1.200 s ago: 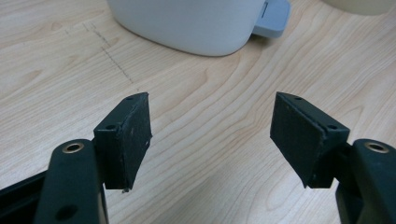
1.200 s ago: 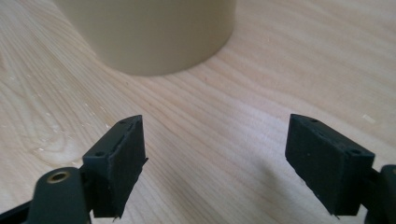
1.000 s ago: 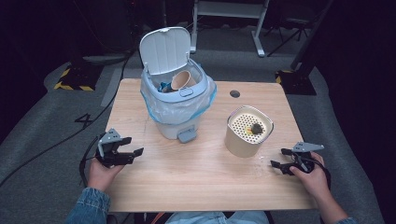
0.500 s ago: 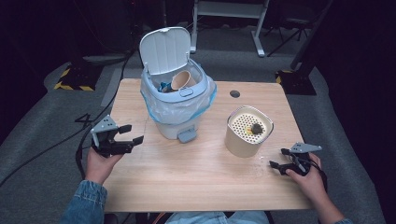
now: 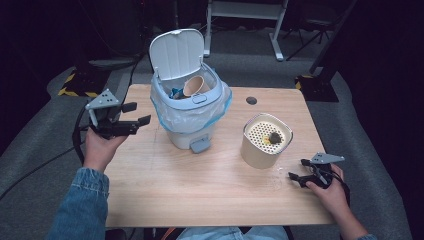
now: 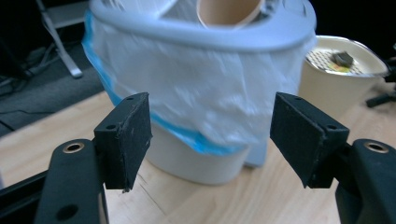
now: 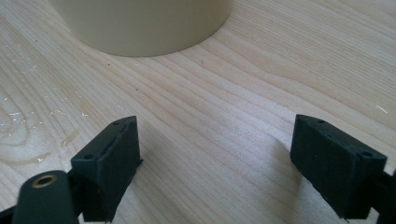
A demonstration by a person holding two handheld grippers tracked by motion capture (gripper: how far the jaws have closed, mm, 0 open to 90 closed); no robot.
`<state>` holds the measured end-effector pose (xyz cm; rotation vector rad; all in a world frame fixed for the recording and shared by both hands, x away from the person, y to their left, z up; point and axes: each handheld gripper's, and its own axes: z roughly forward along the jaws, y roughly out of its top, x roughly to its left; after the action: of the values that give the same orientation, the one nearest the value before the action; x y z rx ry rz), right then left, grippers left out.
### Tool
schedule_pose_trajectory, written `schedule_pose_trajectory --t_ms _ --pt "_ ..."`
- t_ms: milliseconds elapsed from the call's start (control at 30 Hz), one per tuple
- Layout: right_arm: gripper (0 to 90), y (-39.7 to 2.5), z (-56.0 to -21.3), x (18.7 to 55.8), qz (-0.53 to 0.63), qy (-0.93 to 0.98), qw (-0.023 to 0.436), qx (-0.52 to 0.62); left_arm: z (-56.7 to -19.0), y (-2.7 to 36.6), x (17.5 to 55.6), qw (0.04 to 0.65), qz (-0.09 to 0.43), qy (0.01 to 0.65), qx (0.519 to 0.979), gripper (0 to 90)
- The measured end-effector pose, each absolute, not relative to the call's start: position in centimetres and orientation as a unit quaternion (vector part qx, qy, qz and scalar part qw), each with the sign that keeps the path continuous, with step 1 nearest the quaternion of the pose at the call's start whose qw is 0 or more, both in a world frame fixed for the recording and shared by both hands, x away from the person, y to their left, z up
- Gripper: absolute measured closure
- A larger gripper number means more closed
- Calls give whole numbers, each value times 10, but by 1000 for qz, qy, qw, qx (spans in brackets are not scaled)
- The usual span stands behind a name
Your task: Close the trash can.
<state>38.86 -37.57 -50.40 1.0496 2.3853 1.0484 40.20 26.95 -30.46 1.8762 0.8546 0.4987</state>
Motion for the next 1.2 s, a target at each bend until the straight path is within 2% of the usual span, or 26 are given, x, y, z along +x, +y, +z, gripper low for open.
schedule_pose_trajectory --t_ms 267,567,900,1200 --pt "165 -376 -504 388 369 836 166 370 -263 258 427 495 233 344 763 297" --pt "165 -375 -504 388 369 836 167 371 -237 250 461 495 248 359 752 298" --pt "165 -375 -504 388 369 836 167 371 -238 245 501 493 245 398 734 296" --pt "165 -375 -504 388 369 836 167 371 -244 238 517 499 224 390 741 296"
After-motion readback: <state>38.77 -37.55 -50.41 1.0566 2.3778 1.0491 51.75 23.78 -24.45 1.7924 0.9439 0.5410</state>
